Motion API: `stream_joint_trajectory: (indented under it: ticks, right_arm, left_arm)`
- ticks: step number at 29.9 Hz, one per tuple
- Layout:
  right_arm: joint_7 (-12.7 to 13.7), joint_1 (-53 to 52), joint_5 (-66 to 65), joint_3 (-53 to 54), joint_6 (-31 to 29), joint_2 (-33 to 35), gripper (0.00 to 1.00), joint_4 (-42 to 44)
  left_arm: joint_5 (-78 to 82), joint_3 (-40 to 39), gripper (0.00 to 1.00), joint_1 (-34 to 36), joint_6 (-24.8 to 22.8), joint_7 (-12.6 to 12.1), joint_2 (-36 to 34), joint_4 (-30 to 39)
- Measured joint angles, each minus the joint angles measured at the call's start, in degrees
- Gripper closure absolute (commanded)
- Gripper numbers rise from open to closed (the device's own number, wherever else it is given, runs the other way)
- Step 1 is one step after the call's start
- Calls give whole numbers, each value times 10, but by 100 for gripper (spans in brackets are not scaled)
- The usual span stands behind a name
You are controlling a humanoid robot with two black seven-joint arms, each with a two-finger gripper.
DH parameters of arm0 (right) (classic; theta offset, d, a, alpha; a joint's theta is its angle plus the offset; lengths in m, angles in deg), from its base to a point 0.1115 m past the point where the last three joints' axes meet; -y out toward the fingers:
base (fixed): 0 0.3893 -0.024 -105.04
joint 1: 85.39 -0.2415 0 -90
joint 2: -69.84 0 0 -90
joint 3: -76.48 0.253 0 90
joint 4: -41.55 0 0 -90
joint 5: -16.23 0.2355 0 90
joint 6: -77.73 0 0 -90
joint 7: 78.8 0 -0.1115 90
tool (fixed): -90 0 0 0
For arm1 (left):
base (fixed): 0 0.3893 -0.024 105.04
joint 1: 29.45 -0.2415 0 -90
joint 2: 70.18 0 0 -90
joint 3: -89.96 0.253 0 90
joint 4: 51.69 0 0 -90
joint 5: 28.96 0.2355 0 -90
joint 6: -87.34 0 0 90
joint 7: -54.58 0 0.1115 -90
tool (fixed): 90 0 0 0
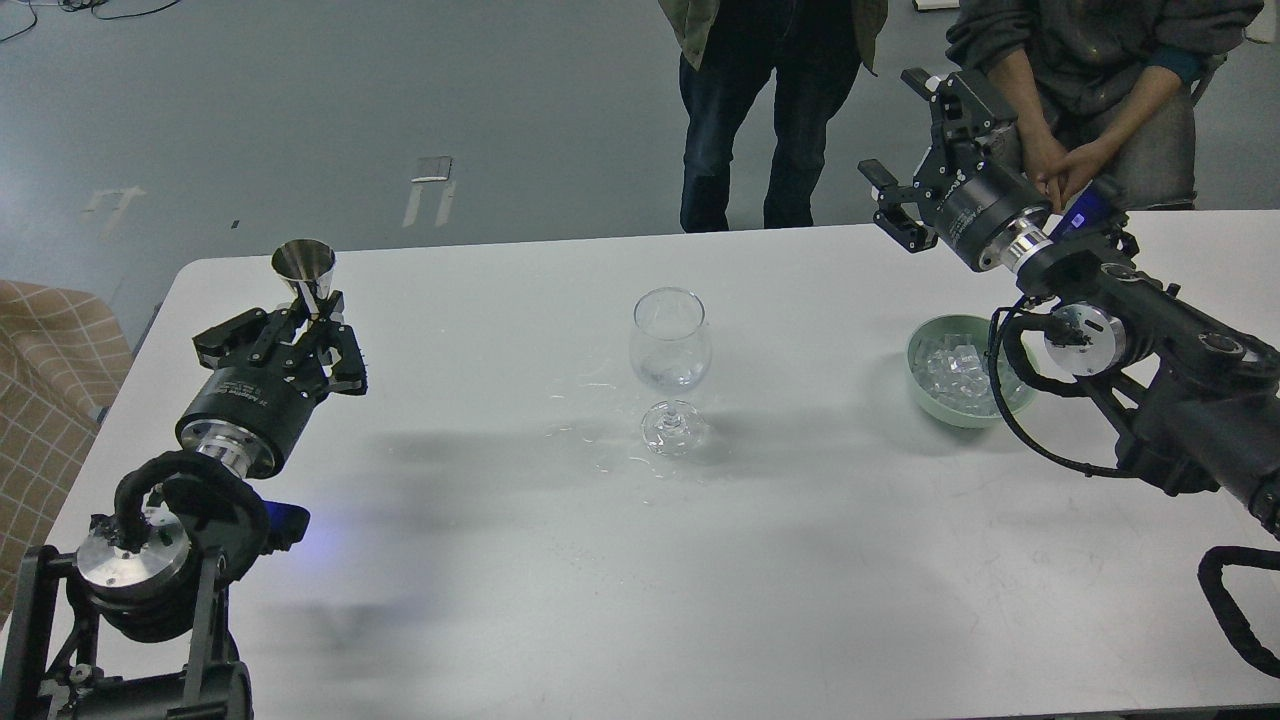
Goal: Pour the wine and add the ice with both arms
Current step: 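Turn the jigger upright and carry it back toward its spot, then lower the jigger onto the table with the left gripper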
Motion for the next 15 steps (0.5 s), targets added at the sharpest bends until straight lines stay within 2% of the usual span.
stream_joint_trajectory:
  ticks: [3,7,15]
  right_arm:
    - [2,0,0,0,1,0,0,1]
    - [2,2,-1,-1,1,0,0,1]
    - [2,6,-1,-1,4,-2,0,2]
  left_arm:
    - [-4,8,86,-21,-38,-1,0,-11]
    - [-10,13,86,-35,-63,-1,0,-29]
    - [-14,14,86,-37,-89,1,0,-51]
